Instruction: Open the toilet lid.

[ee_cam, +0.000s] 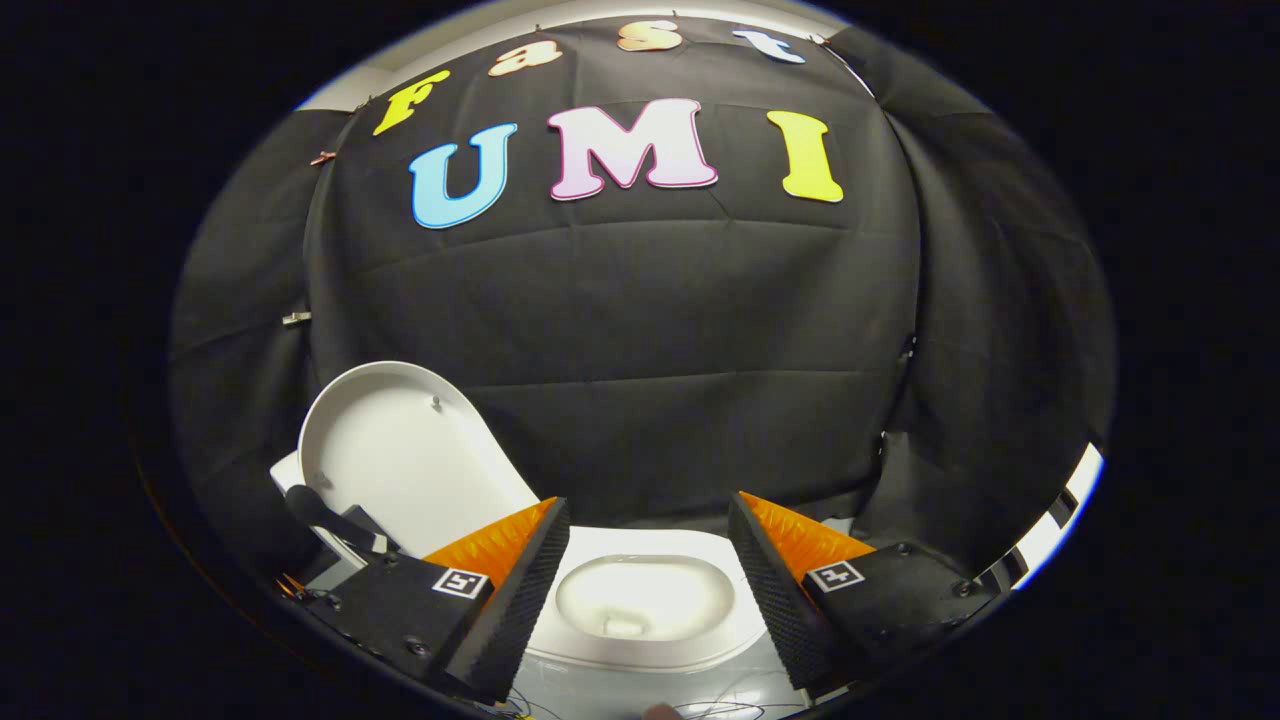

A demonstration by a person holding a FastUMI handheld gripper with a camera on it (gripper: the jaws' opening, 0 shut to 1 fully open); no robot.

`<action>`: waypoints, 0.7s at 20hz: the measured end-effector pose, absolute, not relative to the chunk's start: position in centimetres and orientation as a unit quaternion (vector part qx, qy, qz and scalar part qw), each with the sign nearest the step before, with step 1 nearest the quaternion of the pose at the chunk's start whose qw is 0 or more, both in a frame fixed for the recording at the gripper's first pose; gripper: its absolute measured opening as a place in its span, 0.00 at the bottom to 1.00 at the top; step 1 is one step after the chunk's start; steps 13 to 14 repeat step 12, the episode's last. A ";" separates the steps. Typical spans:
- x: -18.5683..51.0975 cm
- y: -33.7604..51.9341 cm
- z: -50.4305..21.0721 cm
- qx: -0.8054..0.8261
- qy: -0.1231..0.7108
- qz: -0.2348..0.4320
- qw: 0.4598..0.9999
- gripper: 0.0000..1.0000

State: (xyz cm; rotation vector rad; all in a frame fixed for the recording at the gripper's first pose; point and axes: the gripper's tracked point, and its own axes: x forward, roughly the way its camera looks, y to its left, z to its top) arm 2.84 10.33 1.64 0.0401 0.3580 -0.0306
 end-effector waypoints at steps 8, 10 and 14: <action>2.1 10.3 1.0 0.004 0.170 -0.012 0.985 1.00; 2.1 10.3 1.5 -0.008 0.157 -0.012 0.987 1.00; 2.2 10.6 1.7 -0.012 0.153 -0.005 0.988 1.00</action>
